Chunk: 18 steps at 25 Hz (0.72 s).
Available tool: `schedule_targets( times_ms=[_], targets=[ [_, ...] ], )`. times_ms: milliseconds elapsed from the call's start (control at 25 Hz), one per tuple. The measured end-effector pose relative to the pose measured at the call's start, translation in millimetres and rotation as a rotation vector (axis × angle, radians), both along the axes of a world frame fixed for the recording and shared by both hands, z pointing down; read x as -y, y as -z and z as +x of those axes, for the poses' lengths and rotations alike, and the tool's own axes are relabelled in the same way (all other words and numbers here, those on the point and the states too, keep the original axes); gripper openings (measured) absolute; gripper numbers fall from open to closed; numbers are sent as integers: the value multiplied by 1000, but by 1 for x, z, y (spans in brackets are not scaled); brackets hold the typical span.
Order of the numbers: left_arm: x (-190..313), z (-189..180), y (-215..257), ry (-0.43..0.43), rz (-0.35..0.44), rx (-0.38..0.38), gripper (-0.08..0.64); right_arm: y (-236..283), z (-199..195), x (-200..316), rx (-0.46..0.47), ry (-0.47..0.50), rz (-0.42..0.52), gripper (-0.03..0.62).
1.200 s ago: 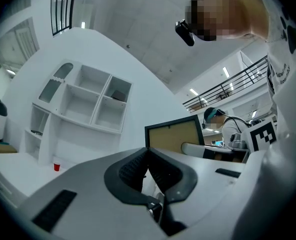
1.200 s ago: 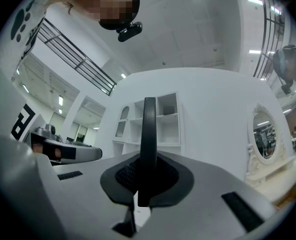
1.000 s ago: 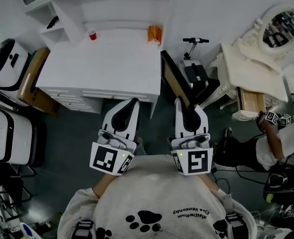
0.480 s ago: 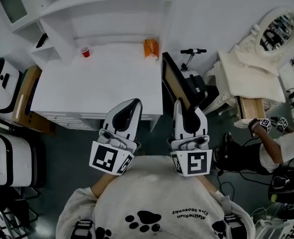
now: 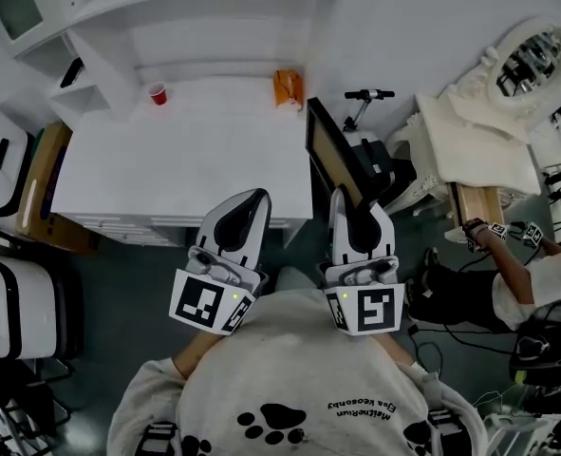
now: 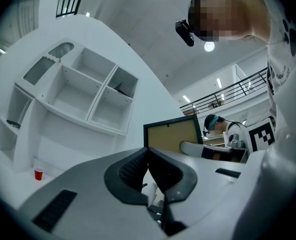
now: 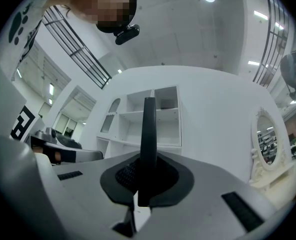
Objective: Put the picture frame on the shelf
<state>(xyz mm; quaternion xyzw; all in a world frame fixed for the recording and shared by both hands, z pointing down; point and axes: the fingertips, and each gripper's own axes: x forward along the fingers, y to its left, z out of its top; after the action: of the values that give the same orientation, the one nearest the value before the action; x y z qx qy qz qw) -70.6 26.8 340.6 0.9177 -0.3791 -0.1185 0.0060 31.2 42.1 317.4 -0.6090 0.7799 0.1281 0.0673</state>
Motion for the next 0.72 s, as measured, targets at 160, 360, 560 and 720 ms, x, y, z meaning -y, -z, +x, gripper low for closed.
schedule_targets(
  times_ms=[160,360,560,720],
  targets=[
    [6,-5,-2,15,-1,-7,20,-1,-3,8,-4,12,1,38],
    [16,-2,2,21,10,-8,20,2,0,18,-6,24,13,38],
    [35,4,4,26,2,-5,20,5,4,38,-2,36,13,38],
    [53,13,4,34,1,0,20,4,13,58,4,44,12,38]
  ],
)
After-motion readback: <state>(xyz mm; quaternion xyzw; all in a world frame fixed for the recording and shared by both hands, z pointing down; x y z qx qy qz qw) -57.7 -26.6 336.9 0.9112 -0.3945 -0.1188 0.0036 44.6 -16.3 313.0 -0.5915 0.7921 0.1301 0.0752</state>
